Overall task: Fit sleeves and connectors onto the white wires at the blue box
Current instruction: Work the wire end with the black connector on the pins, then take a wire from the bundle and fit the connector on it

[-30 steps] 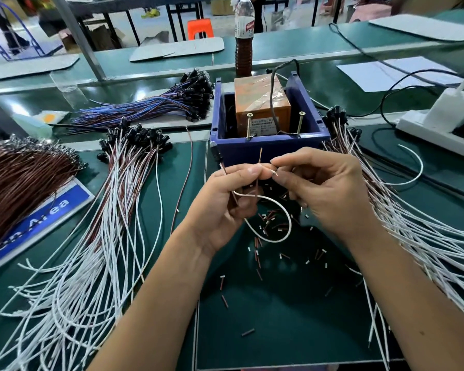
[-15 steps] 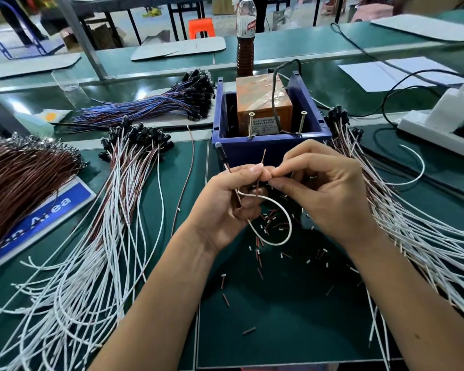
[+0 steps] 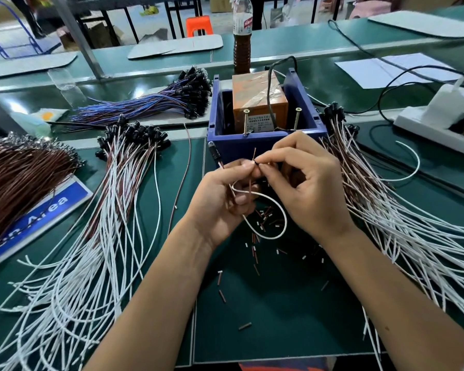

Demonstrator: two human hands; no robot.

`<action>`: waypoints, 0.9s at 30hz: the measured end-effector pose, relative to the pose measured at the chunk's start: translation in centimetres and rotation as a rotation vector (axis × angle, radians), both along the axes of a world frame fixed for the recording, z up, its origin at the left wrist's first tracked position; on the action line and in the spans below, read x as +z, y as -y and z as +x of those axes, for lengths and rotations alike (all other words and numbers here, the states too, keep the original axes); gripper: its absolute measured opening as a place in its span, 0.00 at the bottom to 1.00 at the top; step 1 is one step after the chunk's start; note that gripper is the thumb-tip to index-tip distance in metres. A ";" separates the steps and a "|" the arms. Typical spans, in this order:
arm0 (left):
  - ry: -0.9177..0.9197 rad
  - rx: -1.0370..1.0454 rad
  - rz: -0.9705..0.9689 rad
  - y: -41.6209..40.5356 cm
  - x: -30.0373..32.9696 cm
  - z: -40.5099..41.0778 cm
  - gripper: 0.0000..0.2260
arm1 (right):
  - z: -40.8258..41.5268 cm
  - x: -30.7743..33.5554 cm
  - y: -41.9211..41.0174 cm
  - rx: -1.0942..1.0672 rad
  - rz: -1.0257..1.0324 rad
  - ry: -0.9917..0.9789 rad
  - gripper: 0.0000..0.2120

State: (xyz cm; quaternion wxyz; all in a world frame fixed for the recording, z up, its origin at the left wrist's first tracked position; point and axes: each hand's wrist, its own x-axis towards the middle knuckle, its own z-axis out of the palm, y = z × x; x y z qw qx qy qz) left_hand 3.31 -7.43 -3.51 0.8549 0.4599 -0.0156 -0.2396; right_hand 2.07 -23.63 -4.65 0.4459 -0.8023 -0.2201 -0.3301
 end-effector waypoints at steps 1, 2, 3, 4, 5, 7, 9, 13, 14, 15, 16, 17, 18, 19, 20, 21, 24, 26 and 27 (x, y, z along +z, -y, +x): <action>0.021 -0.006 -0.001 -0.1 0.0 0.1 0.04 | 0.0 0.0 0.1 -0.004 0.000 0.008 0.04; 0.057 -0.018 0.004 -0.3 0.1 0.1 0.04 | 0.0 0.0 0.1 -0.005 0.016 0.015 0.04; 0.107 -0.028 0.023 -0.5 0.1 0.1 0.05 | 0.1 0.0 0.2 0.002 0.054 0.013 0.04; 0.165 -0.031 0.057 -0.6 0.2 0.1 0.06 | 0.1 0.0 0.2 0.025 0.125 -0.002 0.04; 0.222 -0.026 0.102 -0.7 0.2 0.1 0.07 | 0.0 0.1 0.3 0.061 0.231 -0.033 0.04; 0.314 -0.006 0.176 -0.6 0.2 -0.1 0.08 | -0.1 0.4 0.5 0.126 0.477 -0.093 0.05; 0.399 0.031 0.205 -0.4 0.1 -0.3 0.08 | -0.1 0.6 0.9 0.162 0.669 -0.137 0.04; 0.515 0.211 0.192 0.3 0.4 -0.2 0.09 | 0.0 0.8 1.5 0.146 0.836 -0.194 0.04; 0.533 0.266 0.199 0.5 0.5 -0.1 0.09 | 0.1 0.7 1.5 0.131 0.848 -0.200 0.05; 0.543 0.311 0.214 0.7 0.5 0.0 0.08 | 0.1 0.6 1.4 0.113 0.859 -0.197 0.05; 0.549 0.343 0.237 0.9 0.4 0.0 0.08 | 0.2 0.6 1.4 0.092 0.874 -0.186 0.05; 0.558 0.366 0.267 1.1 0.3 0.0 0.07 | 0.2 0.5 1.4 0.064 0.892 -0.171 0.05; 0.572 0.383 0.298 1.3 0.1 0.0 0.07 | 0.2 0.5 1.6 0.034 0.911 -0.158 0.04; 0.590 0.399 0.321 1.4 0.0 -0.1 0.07 | 0.3 0.6 1.8 0.004 0.926 -0.147 0.04; 0.609 0.417 0.330 1.5 -0.1 -0.2 0.07 | 0.4 0.6 2.1 -0.032 0.930 -0.138 0.04; 0.622 0.442 0.328 1.5 -0.1 -0.1 0.07 | 0.4 0.6 2.3 -0.078 0.912 -0.128 0.04; 0.593 0.579 0.308 1.4 -0.1 0.5 0.06 | 0.5 0.5 2.2 -0.212 0.774 -0.076 0.04; 0.574 0.654 0.302 1.4 -0.1 1.0 0.05 | 0.4 0.4 1.8 -0.225 0.723 -0.056 0.04; 0.570 0.679 0.304 1.4 -0.2 1.2 0.04 | 0.3 0.4 1.7 -0.215 0.718 -0.060 0.04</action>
